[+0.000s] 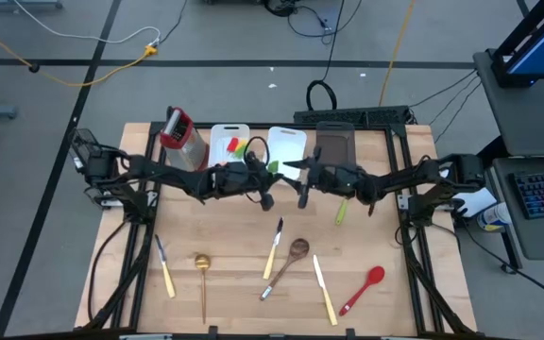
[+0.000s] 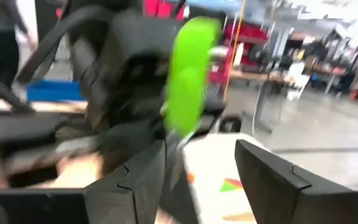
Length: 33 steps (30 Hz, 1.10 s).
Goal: Pick & Place Kitchen Items
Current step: Put the green spatula into the left white bin
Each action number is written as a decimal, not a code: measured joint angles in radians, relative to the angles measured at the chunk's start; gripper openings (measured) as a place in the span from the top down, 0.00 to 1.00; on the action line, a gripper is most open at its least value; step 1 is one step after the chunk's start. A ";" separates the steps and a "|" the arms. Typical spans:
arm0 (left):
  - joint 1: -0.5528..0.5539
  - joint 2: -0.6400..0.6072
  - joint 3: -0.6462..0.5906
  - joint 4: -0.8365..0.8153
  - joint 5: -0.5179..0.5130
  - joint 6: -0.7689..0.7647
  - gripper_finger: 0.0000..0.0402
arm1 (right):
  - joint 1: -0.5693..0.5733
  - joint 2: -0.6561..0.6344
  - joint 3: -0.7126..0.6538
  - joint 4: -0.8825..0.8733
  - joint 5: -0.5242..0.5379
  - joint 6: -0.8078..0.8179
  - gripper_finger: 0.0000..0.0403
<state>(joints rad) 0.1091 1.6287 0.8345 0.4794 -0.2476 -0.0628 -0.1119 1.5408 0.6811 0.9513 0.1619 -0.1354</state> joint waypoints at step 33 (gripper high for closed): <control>0.436 -0.013 0.000 -0.608 0.106 -0.371 0.98 | 0.003 0.000 -0.001 -0.341 -0.009 0.132 0.55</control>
<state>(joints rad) 0.5448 1.6154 0.8345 -0.1286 -0.1418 -0.4338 -0.1093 1.5410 0.6804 0.6105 0.1524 -0.0036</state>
